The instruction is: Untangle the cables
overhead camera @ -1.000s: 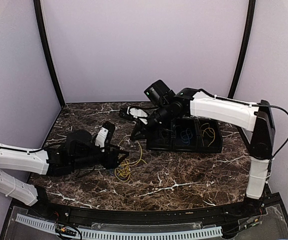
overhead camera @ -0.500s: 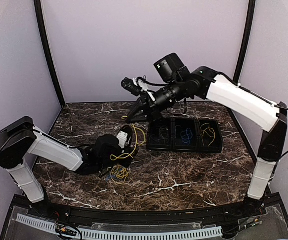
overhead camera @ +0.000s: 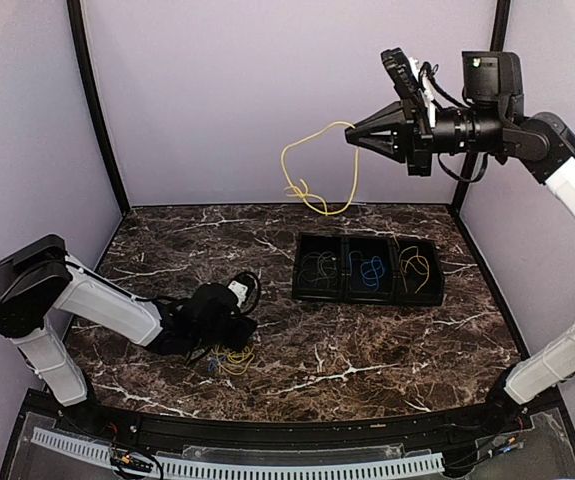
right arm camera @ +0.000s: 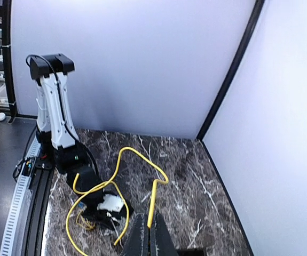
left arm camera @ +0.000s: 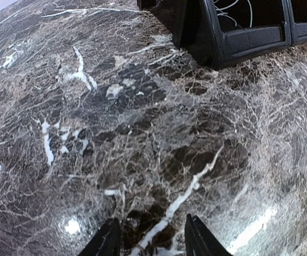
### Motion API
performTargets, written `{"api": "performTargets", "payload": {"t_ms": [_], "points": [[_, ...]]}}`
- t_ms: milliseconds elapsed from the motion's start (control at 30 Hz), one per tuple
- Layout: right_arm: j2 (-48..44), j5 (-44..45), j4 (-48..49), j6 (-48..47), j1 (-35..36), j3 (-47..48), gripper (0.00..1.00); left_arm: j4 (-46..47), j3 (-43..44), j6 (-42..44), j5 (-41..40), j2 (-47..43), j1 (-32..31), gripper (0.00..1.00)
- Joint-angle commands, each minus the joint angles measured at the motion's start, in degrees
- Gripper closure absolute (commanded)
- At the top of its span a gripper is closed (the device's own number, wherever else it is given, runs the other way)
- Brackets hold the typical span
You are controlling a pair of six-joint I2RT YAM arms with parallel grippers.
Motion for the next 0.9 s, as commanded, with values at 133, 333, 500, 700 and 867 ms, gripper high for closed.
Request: {"api": "performTargets", "payload": {"t_ms": [133,333,500,700,867], "points": [[-9.1,9.9,3.9,-1.2,-12.8,-20.6,1.0,1.8,-2.4,-0.7,11.9,-8.5,-0.1,0.53],[-12.3,14.2,5.6,0.0,-17.3,-28.6,1.0,0.2,-0.8,-2.9,12.5,-15.2,-0.6,0.51],[-11.8,17.8,7.3,1.2,-20.8,-33.5,1.0,-1.1,-1.7,-3.0,10.7,-23.1,-0.6,0.5],[-9.9,20.3,10.1,2.5,-24.4,-38.1,1.0,-2.6,-4.6,-2.9,9.4,-31.4,-0.6,0.49],[-7.2,21.0,14.1,5.8,-28.0,-39.0,1.0,-4.2,-6.9,-2.9,7.8,-37.1,-0.6,0.49]]}}
